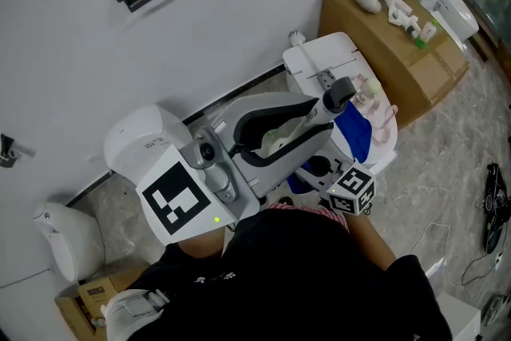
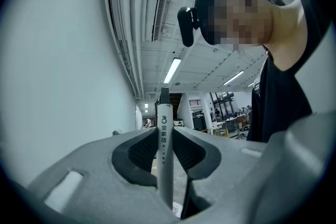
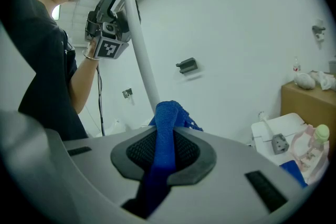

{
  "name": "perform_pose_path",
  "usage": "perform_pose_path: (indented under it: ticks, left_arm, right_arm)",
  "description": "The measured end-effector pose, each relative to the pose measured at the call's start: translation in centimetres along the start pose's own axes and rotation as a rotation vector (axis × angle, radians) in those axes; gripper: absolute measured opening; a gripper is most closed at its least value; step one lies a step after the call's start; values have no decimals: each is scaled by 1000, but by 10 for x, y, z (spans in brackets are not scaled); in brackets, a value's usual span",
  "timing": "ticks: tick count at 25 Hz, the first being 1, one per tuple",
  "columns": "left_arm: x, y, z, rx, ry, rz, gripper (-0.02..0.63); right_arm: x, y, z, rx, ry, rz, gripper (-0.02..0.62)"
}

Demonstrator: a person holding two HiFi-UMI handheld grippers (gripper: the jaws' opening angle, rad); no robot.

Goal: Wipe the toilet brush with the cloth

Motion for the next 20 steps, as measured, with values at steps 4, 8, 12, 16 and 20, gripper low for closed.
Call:
perform_pose_path:
  ticks: [4,8,12,16,20]
  left_arm:
    - [0,2,0,7,-5,4,91]
    - [-1,2,2,12,-6,5,91]
    - [1,5,0,16,-10,3,91]
    - [2,7,2,20,-7,2,91]
    - [1,7,3,19,-1,2,91]
  right_arm:
    - [1,-6,-1,-37,-2,1,63]
    - [2,-11,-5,-70,-12,6,63]
    - [1,-16,-5,-95,-11,0,63]
    - [2,-19,-7,-110,-18,-4,63]
    - [4,-22,-7,-115,-36,-14,63]
Point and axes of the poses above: the fingertips, and each gripper's own axes: z backward along the fingers, x to its right, y out of its top, the point moved 1 cm from there along z, backward along the fingers
